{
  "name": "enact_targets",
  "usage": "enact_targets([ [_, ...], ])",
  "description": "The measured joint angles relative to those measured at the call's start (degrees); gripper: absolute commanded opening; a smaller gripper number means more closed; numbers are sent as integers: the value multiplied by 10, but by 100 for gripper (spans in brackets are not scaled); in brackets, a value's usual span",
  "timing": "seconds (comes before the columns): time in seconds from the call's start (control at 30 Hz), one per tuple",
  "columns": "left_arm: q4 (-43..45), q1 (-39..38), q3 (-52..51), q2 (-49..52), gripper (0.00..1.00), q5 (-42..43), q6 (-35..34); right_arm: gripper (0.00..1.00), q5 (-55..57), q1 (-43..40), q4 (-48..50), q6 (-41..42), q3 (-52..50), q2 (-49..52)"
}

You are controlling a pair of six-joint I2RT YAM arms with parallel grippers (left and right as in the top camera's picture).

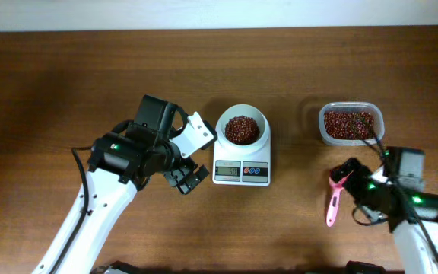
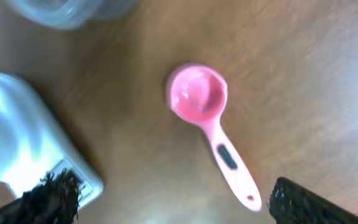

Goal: Scoop and weigh 50g on scale
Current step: 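Open the right gripper to release the pink scoop on the table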

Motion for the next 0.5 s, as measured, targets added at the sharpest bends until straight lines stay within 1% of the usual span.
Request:
enact_targets([
  [0.1,0,0,0,0,99,0,0,99,5,0,-78,-17,98,-69],
  [0.17,0,0,0,0,99,0,0,99,5,0,-82,-20,130,-117],
  [0.23,0,0,0,0,99,0,0,99,5,0,-90,-23,132,-136],
  [0.5,0,0,0,0,99,0,0,99,5,0,-101,-26,132,-135],
])
